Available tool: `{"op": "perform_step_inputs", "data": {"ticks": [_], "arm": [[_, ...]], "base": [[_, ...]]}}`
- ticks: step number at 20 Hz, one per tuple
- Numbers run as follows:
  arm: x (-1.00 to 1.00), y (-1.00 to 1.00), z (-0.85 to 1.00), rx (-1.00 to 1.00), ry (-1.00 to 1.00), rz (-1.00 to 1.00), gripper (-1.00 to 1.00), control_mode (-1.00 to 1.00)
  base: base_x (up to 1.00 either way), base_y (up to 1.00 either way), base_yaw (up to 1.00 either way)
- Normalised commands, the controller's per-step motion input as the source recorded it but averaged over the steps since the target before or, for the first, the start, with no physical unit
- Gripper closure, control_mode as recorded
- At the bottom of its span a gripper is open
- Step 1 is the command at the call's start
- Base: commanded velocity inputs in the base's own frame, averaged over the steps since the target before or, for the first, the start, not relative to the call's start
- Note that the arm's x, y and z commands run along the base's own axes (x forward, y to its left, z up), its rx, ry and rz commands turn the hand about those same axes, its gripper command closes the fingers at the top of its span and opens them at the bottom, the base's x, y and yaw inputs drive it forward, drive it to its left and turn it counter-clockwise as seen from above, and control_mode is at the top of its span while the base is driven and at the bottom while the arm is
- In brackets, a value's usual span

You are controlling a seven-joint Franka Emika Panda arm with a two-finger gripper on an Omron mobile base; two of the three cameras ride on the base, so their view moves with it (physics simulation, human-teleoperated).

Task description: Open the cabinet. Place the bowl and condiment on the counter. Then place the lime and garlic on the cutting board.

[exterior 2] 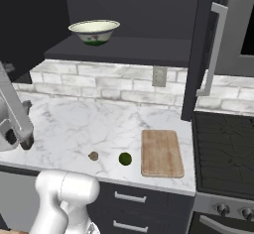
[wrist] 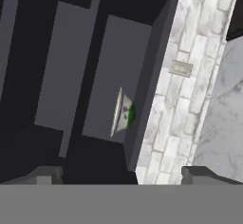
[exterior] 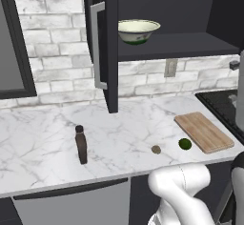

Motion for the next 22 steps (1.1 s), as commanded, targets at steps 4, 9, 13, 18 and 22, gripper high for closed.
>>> {"op": "perform_step_inputs", "data": {"ticks": [4, 9, 13, 18, 22], "arm": [[0.0, -0.23, 0.0, 0.12, 0.0, 0.1, -1.0, -1.0], [0.0, 0.0, 0.0, 0.0, 0.0, 0.01, -1.0, -1.0], [0.02, -0.11, 0.01, -0.04, 0.03, 0.19, -1.0, -1.0], [0.07, -0.14, 0.05, -0.06, 0.08, 0.26, -1.0, -1.0], [0.12, -0.04, 0.08, -0.1, 0.06, 0.24, -1.0, -1.0]], "base": [[0.0, 0.0, 0.0], [0.0, 0.0, 0.0], [0.0, 0.0, 0.0], [0.0, 0.0, 0.0], [0.0, 0.0, 0.0]]}}
